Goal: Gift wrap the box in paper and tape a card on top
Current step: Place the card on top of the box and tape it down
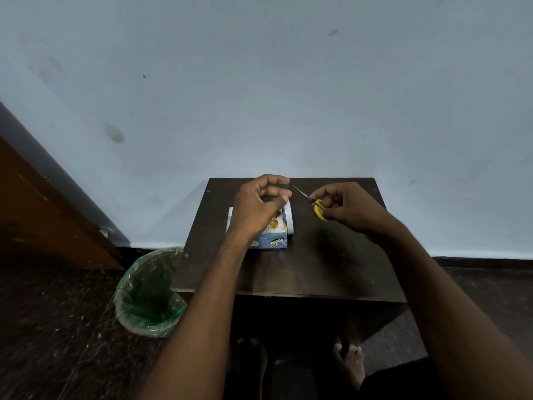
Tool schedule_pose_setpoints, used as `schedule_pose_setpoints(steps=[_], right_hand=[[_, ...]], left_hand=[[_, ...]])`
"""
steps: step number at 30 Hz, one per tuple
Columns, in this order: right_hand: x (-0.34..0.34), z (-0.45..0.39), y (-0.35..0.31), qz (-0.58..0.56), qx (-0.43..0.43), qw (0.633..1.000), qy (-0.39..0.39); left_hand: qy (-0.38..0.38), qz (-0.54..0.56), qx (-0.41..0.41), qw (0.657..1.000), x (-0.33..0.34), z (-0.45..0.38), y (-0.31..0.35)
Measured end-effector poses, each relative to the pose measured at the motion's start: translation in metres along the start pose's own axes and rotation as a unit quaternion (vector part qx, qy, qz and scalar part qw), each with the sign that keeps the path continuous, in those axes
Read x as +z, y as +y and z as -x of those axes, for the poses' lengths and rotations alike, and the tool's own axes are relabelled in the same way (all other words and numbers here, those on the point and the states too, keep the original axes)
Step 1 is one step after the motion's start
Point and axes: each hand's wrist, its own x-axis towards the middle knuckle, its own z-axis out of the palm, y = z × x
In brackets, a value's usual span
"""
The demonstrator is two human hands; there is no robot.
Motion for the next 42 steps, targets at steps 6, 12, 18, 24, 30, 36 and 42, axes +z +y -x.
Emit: schedule_pose_setpoints(steps=[6, 12, 18, 24, 30, 36, 42], right_hand=[[-0.001, 0.002, -0.005, -0.024, 0.014, 0.999, -0.029], [0.001, 0.001, -0.009, -0.007, 0.013, 1.0, -0.013], [0.0, 0.004, -0.015, 0.004, 0.001, 1.0, -0.006], [0.001, 0.004, -0.017, 0.037, -0.025, 0.999, 0.02], [0.001, 0.003, -0.018, 0.065, -0.046, 0.996, 0.039], [0.002, 0.0, -0.015, 0.097, -0.049, 0.992, 0.061], [-0.004, 0.003, -0.016, 0.114, -0.027, 0.992, 0.05]], left_hand=[[-0.016, -0.012, 0.013, 1.0, 0.0, 0.0, 0.001], [-0.035, -0.014, 0.026, 0.999, 0.0, 0.0, 0.0], [-0.05, -0.019, 0.034, 0.998, 0.001, 0.001, -0.001], [-0.057, -0.019, 0.048, 0.997, 0.001, 0.001, 0.0], [-0.058, -0.025, 0.059, 0.996, 0.002, 0.001, 0.001], [-0.058, -0.021, 0.047, 0.997, 0.001, 0.001, 0.0], [-0.033, -0.005, 0.021, 0.999, 0.001, -0.001, -0.003]])
